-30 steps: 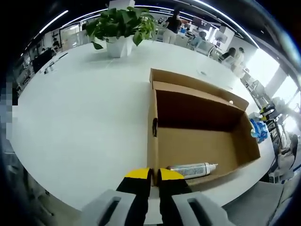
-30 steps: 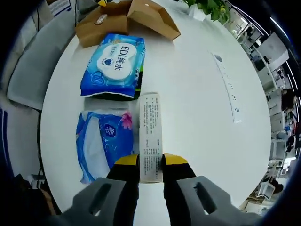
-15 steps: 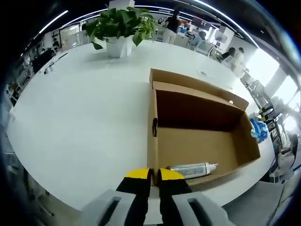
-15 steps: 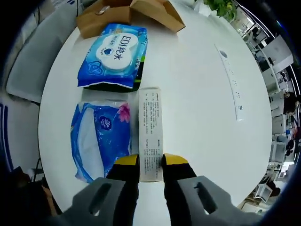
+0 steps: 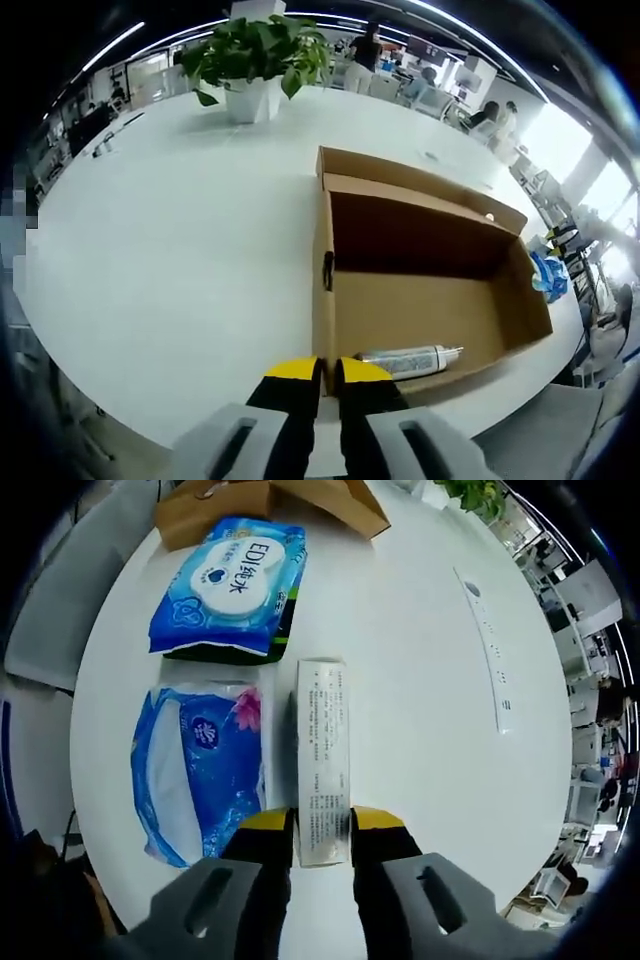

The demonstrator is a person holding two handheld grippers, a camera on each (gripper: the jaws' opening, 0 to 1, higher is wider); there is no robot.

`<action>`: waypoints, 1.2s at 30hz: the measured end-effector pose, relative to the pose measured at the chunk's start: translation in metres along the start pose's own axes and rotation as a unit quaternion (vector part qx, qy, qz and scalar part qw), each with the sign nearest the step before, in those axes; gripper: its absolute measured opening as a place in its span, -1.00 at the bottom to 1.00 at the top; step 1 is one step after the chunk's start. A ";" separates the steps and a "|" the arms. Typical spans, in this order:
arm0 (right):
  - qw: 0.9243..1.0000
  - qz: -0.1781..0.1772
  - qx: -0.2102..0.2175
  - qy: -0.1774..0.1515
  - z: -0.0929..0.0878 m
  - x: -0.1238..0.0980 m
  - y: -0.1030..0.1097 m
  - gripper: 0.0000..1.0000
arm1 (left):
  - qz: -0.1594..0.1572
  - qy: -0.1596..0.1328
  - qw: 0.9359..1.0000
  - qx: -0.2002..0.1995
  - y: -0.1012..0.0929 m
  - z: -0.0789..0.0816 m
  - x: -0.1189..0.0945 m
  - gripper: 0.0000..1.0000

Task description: Operate the shoe box by opening the lid, removing the specified soft item, and placing it in the target area until the item is outside and the box remains undamaged.

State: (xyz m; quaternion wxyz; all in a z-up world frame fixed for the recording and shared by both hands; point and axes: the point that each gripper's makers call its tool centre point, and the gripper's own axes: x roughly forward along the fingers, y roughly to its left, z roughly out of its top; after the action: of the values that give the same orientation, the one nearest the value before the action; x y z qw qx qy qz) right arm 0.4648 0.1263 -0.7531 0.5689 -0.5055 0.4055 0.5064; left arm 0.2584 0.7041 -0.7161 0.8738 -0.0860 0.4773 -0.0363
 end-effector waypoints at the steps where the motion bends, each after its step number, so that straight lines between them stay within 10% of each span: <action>1: 1.000 -0.003 -0.001 0.001 -0.001 -0.001 0.000 -0.56 | 0.000 0.000 1.000 0.001 0.000 0.000 0.000 -0.88; 14: 0.995 -0.044 0.073 -0.051 0.015 -0.026 0.000 -0.28 | -0.003 0.000 0.999 0.049 -0.003 0.003 -0.003 -0.69; 36: 0.956 -0.088 0.225 -0.168 0.056 -0.087 0.047 0.30 | -0.057 -0.011 0.982 0.180 -0.028 0.039 -0.023 -0.41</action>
State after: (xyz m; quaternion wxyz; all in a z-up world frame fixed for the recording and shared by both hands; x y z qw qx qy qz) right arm 0.4013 0.1658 -0.6670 0.7699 -0.3062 0.3614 0.4278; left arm 0.2789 0.6845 -0.6714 0.8768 0.0456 0.4475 -0.1703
